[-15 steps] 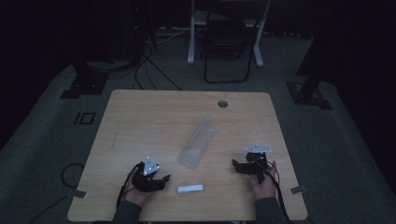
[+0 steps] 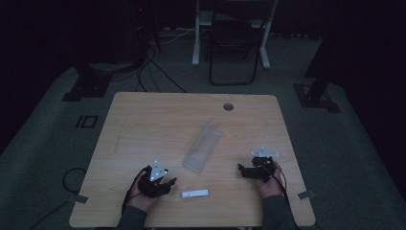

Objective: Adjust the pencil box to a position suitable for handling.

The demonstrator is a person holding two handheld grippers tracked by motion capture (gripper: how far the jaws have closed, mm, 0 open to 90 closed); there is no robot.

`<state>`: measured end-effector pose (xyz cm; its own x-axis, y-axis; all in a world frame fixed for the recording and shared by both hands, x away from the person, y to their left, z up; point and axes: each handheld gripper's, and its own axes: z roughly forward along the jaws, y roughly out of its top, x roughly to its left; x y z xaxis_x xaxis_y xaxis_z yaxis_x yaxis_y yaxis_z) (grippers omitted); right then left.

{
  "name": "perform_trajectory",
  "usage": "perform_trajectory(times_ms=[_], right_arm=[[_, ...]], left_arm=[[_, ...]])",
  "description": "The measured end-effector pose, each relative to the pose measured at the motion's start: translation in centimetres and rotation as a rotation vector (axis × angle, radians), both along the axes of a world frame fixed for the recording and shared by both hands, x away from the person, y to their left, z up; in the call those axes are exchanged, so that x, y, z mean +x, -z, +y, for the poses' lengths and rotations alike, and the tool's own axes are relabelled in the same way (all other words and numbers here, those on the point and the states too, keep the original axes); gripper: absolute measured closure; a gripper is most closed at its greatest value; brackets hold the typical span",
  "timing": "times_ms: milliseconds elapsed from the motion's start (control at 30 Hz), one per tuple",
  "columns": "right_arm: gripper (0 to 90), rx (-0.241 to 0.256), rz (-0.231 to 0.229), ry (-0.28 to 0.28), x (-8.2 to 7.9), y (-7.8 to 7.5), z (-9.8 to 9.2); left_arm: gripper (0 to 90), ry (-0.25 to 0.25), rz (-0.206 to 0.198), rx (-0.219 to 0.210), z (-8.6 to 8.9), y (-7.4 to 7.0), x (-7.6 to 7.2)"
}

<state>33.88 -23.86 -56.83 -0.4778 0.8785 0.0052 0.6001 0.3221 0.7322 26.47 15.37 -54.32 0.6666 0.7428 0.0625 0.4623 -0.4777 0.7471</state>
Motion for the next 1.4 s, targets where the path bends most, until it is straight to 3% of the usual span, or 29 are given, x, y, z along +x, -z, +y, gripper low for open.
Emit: perform_trajectory(times_ms=[267, 467, 667, 1033, 1400], right_arm=[[13.8, 0.001, -0.001, -0.017, -0.2, 0.0, 0.1], [13.8, 0.002, -0.001, -0.017, -0.2, 0.0, 0.1], [13.8, 0.001, -0.001, -0.017, -0.2, 0.0, 0.1], [13.8, 0.001, -0.002, -0.015, -0.2, 0.0, 0.1], [13.8, 0.001, -0.002, -0.015, -0.2, 0.0, 0.1]], left_arm=[[48.8, 0.017, -0.032, -0.015, -0.9, -1.1, 0.3], [48.9, 0.027, -0.071, -0.032, -1.8, -2.8, 1.2], [50.9, 0.039, -0.095, -0.024, -2.4, -3.7, 1.9], [71.6, 0.066, -0.129, 0.034, -4.9, -5.1, 5.0], [62.6, 0.041, -0.127, 0.056, -7.5, -4.7, 7.5]])
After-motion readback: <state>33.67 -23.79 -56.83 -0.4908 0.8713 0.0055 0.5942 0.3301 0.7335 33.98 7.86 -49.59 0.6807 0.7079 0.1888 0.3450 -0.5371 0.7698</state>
